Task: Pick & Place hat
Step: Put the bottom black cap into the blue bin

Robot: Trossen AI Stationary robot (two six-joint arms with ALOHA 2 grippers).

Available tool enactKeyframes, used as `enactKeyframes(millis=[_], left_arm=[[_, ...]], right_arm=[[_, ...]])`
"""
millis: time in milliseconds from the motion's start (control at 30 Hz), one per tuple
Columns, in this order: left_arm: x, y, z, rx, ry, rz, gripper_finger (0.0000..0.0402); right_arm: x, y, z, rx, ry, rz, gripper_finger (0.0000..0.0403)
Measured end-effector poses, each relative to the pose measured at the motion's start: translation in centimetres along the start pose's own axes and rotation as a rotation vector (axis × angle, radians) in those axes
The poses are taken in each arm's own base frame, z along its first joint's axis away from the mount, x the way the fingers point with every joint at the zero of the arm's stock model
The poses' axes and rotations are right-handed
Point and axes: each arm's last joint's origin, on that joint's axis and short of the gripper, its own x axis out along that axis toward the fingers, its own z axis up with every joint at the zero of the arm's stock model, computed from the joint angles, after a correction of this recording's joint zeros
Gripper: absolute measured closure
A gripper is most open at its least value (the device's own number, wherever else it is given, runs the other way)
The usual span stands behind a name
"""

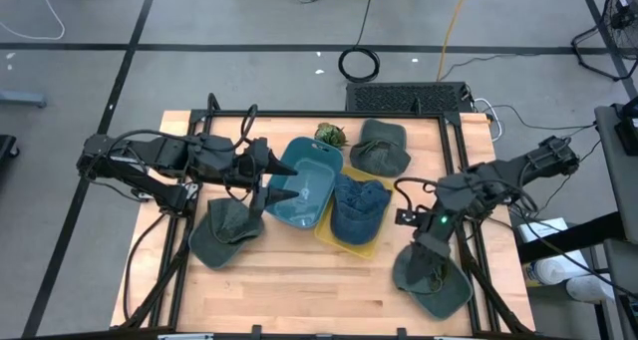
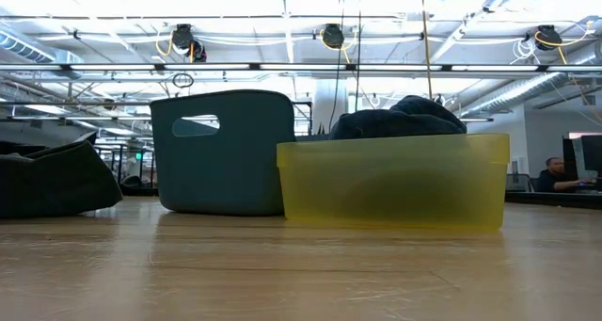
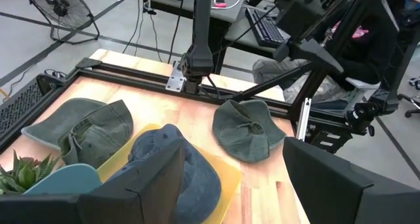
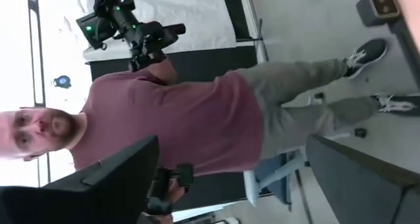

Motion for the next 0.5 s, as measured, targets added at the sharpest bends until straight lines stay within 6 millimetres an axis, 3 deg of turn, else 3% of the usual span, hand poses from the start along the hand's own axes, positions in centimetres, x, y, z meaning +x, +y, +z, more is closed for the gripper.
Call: enactKeyframes(millis=[300,500], left_arm=[[0.0,0.0,0.0,0.000,0.000,0.000,0.0133],[0.0,0.0,0.0,0.000,0.000,0.000,0.0133]], right_arm=[[0.9,-0.3,-0.8,0.189,0.046,-0.037,0.0021],[3.8,-1.4,-1.6,0.341,0.148,-0.125,0.0021]])
